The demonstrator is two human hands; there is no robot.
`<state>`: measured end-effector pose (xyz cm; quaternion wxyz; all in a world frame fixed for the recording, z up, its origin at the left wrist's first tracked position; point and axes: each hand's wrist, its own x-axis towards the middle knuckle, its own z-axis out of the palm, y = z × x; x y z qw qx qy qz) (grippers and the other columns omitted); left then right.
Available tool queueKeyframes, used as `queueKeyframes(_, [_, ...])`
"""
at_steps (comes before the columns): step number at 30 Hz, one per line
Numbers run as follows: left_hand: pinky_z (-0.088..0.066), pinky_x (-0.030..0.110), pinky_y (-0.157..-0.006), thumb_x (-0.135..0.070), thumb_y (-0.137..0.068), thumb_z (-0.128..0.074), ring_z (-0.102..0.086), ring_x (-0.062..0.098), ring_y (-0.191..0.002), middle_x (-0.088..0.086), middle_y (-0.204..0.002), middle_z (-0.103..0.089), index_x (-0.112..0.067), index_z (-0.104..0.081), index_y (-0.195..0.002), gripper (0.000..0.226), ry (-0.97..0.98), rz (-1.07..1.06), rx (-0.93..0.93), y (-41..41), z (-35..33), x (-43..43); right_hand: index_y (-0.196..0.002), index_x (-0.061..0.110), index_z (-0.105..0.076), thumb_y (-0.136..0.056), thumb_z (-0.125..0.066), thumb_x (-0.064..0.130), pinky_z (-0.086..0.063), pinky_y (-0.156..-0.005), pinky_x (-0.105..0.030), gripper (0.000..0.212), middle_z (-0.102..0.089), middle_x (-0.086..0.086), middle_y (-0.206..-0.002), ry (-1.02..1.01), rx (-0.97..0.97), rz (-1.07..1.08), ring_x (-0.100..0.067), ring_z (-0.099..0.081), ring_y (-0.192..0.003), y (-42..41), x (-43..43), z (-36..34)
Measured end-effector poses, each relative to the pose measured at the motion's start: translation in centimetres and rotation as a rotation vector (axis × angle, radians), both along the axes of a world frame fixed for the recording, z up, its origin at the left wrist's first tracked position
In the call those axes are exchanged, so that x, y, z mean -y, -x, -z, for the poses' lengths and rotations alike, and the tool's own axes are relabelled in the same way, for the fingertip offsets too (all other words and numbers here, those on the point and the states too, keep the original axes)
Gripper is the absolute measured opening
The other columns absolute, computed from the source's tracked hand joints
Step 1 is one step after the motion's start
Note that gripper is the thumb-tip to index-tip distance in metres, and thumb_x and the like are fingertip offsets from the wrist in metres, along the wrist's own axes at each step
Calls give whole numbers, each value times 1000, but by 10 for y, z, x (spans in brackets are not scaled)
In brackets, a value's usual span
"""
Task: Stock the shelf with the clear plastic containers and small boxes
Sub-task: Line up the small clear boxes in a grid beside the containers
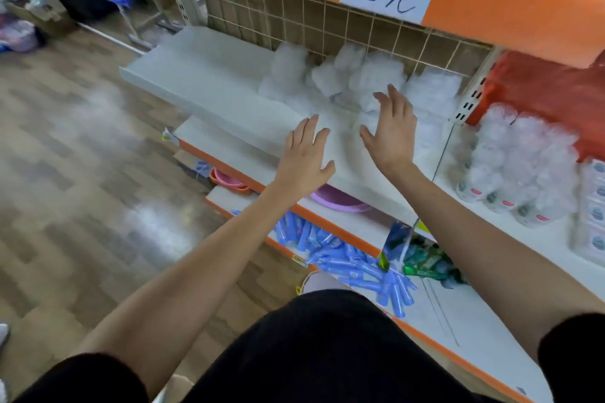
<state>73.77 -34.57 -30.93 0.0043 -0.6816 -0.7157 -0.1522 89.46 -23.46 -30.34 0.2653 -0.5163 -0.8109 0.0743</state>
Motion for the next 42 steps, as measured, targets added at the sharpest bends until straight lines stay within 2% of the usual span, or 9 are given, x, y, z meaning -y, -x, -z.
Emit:
queueKeyframes(6, [-12,39,-117,-38,-93,-53,-11,31,-148,15,-160,-15,-10,-33,-147,64,1,42,-35,48,-4,-56,-150,11,-32,-88,-70,34,-16,-118,-46,76,-20,-12,-162,-17,136,69,-34,-17,-148,33,-54,3])
queueKeyframes(10, [-14,40,-116,-38,-92,-55,-16,33,-146,16,-158,-19,-9,-36,-145,63,-30,78,-16,60,-4,-88,-151,14,-30,-89,-68,31,-11,-117,-46,75,-21,-9,-162,4,216,124,-31,-14,-150,34,-72,6])
queueKeyframes(17, [-37,50,-103,-29,-77,-72,-42,40,-133,24,-146,-42,0,-55,-128,61,5,216,-31,56,-10,-142,-139,17,-47,-83,-74,19,-27,-107,-44,62,-47,-5,-147,-66,246,142,-31,-37,-135,24,-89,2])
queueKeyframes(21, [-17,43,-116,-28,-91,-59,-18,30,-146,12,-159,-20,-8,-35,-145,63,41,319,-54,53,-15,-176,-140,16,-51,-87,-71,23,-30,-106,-45,57,-49,-8,-147,-123,225,108,-35,-40,-134,22,-86,6])
queueKeyframes(24, [-14,37,-116,-34,-97,-53,-16,25,-147,6,-159,-20,-11,-30,-148,60,39,380,-32,53,-14,-196,-138,15,-54,-89,-69,30,-38,-101,-50,53,-53,-12,-143,-193,217,94,-38,-46,-129,22,-84,12])
queueKeyframes(29, [-26,34,-109,-31,-92,-62,-37,24,-135,7,-142,-44,-8,-45,-134,50,-3,439,38,54,-15,-219,-131,17,-62,-86,-71,15,-41,-98,-47,45,-59,-9,-137,-179,148,147,-36,-50,-123,25,-88,12])
queueKeyframes(32, [-30,27,-98,-27,-88,-67,-48,21,-122,5,-126,-54,-9,-51,-120,40,-35,477,106,53,-16,-227,-128,19,-64,-86,-73,22,-44,-95,-46,43,-62,-7,-134,-193,134,170,-34,-53,-120,25,-88,12])
queueKeyframes(35, [-31,24,-88,-26,-87,-69,-55,21,-108,4,-113,-58,-9,-51,-108,33,-16,511,142,53,-16,-230,-129,20,-62,-90,-67,31,-39,-100,-47,41,-60,-6,-136,-230,167,149,-33,-49,-129,20,-84,16])
queueKeyframes(42, [-32,30,-101,-25,-85,-72,-53,22,-113,4,-112,-59,-10,-52,-107,33,-36,562,71,52,-19,-228,-128,14,-59,-89,-71,25,-24,-115,-42,42,-44,-11,-151,-38,137,119,-29,-37,-141,22,-83,-3])
